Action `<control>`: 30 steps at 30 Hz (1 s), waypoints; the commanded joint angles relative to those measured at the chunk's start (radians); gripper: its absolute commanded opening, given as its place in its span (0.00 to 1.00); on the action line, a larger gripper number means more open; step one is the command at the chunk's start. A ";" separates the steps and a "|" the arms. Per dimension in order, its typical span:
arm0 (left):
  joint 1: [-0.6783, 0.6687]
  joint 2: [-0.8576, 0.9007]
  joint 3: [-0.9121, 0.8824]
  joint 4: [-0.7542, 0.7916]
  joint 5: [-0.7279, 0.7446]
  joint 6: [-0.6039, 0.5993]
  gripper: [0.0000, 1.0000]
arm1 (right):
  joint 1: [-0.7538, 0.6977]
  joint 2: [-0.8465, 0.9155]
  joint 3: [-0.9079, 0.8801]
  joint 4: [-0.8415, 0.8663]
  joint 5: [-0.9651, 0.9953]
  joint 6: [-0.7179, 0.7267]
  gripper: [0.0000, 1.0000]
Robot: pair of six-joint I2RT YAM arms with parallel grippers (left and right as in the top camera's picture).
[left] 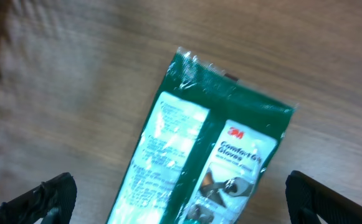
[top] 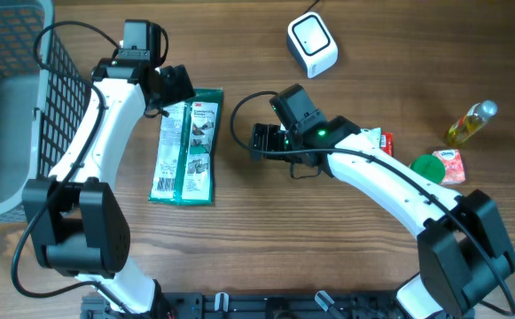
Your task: Scan the item barcode
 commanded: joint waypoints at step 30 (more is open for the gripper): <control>0.055 0.104 -0.248 0.035 0.004 0.058 0.06 | -0.002 0.010 -0.008 -0.007 0.022 0.010 1.00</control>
